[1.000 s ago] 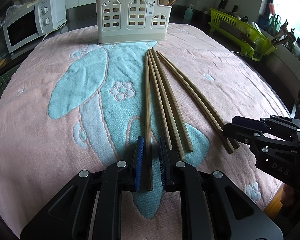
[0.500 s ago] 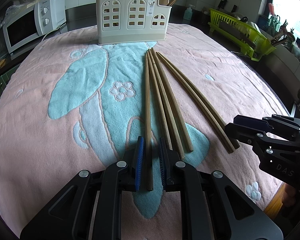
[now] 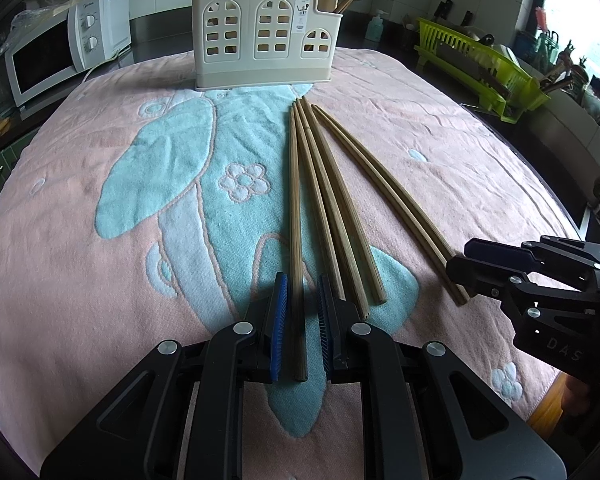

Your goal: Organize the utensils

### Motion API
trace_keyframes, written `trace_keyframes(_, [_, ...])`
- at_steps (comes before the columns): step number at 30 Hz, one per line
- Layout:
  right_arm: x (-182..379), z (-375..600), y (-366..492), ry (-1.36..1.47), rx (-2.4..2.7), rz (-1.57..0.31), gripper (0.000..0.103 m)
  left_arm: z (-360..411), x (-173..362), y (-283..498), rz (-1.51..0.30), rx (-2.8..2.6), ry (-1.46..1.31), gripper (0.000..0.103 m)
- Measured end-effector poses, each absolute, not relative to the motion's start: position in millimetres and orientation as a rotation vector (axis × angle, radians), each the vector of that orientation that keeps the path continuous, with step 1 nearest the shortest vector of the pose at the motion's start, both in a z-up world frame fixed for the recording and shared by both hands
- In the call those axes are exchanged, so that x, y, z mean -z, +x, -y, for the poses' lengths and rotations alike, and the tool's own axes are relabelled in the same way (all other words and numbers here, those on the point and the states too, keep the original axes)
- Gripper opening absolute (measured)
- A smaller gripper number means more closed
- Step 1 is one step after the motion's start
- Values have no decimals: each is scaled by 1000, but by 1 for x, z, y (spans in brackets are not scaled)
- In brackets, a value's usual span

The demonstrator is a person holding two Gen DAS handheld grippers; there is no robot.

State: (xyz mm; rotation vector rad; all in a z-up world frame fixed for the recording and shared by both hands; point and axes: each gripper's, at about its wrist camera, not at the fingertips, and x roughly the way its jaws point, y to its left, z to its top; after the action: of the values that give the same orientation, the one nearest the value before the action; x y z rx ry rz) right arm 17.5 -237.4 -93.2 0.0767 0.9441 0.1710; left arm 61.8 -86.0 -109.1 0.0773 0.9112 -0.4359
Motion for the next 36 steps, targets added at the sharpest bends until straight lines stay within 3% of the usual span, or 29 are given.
trace_keyframes(11, [94,238,19,97,-172,-937,26,84,110,63,-910,445,73,15])
trace_keyframes(18, [94,241,23,103,-158,-940,14,79,110,66,-913,452,46,15])
trace_keyframes(30, [99,226,25,-12,-134,-927,8,80,111,74,-914,442,36,15])
trace_keyframes(36, [96,230,23,1,-132,-915,7,82,109,78,-919,424,61,5])
